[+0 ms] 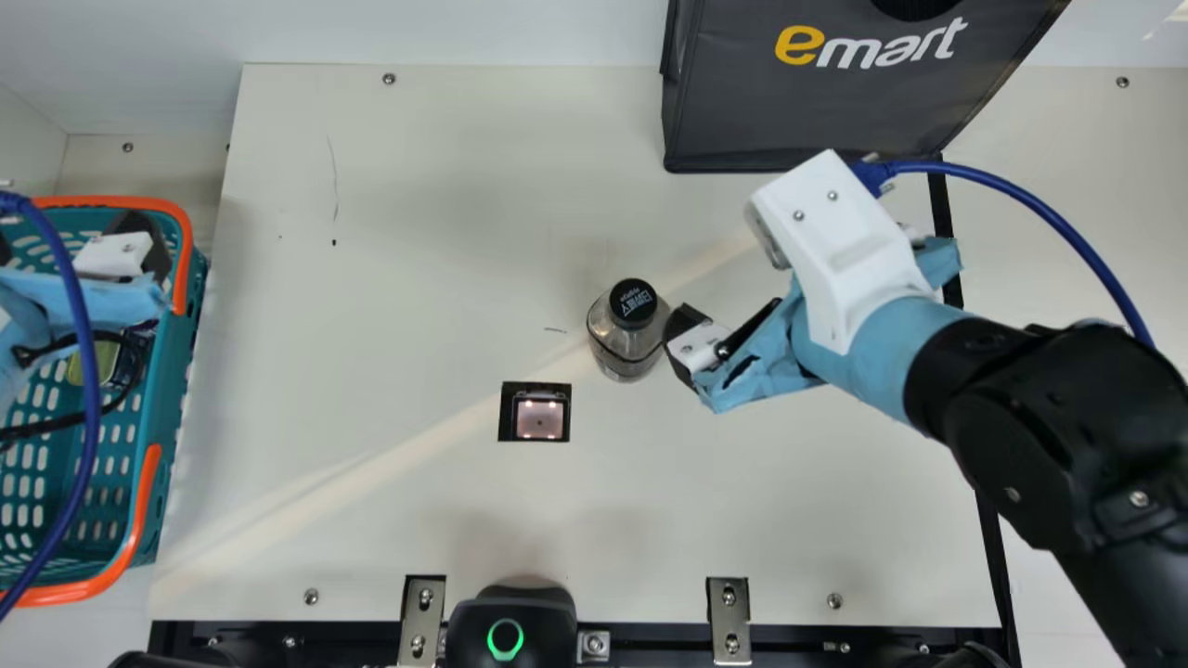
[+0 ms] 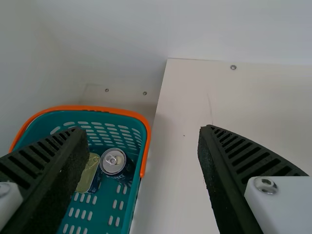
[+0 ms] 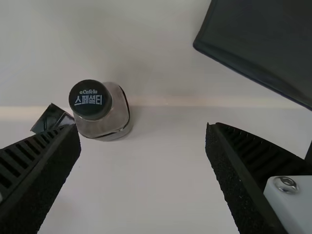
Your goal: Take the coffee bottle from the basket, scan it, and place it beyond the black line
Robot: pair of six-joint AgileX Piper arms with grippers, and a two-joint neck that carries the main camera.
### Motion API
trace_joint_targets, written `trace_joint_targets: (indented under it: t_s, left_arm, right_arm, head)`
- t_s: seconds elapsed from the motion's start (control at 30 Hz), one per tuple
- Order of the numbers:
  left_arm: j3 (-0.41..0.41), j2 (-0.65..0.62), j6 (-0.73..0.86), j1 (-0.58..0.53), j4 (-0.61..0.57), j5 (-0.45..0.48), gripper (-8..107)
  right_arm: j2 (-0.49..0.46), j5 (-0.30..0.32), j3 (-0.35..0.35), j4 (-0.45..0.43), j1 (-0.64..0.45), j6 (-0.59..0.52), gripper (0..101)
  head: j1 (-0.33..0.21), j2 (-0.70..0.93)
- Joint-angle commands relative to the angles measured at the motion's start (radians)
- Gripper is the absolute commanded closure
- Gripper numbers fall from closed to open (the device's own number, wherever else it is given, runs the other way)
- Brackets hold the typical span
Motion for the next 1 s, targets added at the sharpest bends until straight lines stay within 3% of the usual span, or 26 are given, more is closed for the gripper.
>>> trace_joint_targets:
  t_s: [0.0,0.97]
  left_arm:
    - [0.0,0.0,0.0,0.0,0.0,0.0,9]
    - [0.0,0.0,0.0,0.0,0.0,0.0,9]
  right_arm:
    - [0.012,-0.006,-0.005,-0.002,0.011,0.002,10]
    - [0.187,-0.065,-0.039,-0.017,0.115,-0.002,10]
  head:
    - [-0.026,-0.001]
    - [-0.026,-0.001]
